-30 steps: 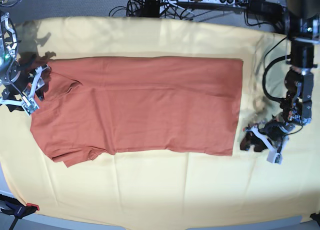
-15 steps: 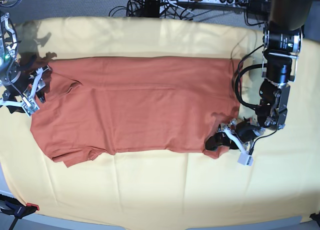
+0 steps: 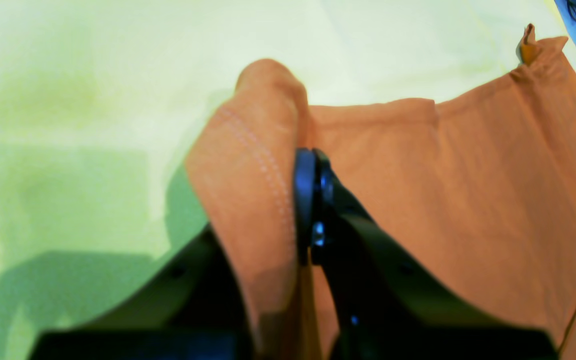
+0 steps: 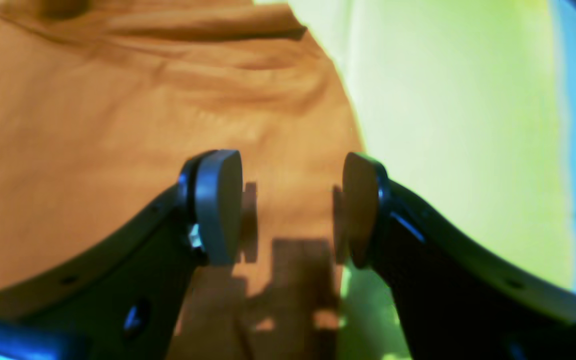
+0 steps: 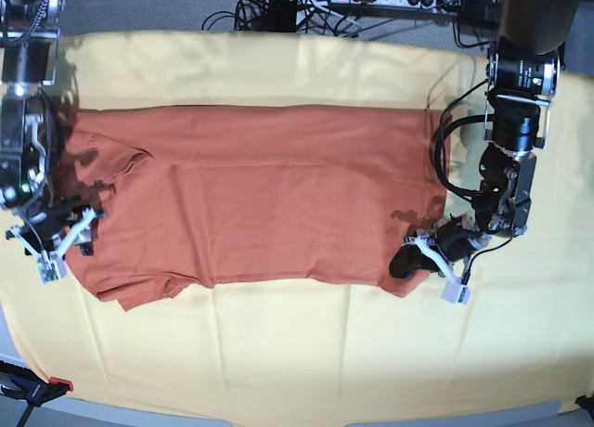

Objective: Fold the T-shirt properly
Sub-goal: 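Release the shoulders and grasp the shirt's side edges with both grippers, then fold the side edges inward toward the shirt's middle with both grippers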

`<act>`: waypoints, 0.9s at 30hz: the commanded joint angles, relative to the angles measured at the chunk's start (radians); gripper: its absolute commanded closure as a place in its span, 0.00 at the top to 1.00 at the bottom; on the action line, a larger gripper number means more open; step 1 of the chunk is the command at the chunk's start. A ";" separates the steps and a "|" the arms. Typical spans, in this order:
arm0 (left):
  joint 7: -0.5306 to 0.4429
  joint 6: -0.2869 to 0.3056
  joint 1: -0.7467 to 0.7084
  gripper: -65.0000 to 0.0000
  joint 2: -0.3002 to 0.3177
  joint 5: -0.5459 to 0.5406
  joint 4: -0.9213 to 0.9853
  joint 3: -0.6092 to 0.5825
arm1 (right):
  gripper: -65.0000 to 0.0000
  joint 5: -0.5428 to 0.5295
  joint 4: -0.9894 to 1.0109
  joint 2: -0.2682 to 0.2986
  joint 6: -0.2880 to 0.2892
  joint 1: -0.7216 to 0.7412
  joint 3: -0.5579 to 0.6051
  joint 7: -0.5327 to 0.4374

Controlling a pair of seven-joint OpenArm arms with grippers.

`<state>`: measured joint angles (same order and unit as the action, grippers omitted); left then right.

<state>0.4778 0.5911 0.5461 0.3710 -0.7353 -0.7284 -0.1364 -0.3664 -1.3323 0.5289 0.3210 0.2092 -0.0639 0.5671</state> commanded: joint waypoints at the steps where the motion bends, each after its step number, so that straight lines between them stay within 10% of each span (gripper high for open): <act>1: 0.018 -0.008 0.019 0.00 0.011 0.019 -0.006 0.002 | 0.53 -0.002 0.034 0.014 -0.004 0.068 -0.009 -0.026; 13: 0.020 -0.008 0.017 0.00 0.011 0.019 -0.006 0.002 | 0.53 -0.023 0.538 0.003 -0.051 0.374 -0.009 -0.060; 22: 0.017 -0.007 0.017 0.00 0.011 0.019 -0.006 0.002 | 0.53 -0.134 0.629 -0.006 0.148 0.368 -0.009 -0.104; 27: 0.020 -0.007 0.017 0.00 0.011 0.019 -0.006 0.002 | 0.45 -0.127 0.629 -0.014 0.148 0.368 -0.009 -0.142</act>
<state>0.4759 0.5915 0.5457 0.3714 -0.7341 -0.7292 -0.1364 -0.4828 -0.6914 0.4953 0.4664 0.5446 -0.0673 0.4511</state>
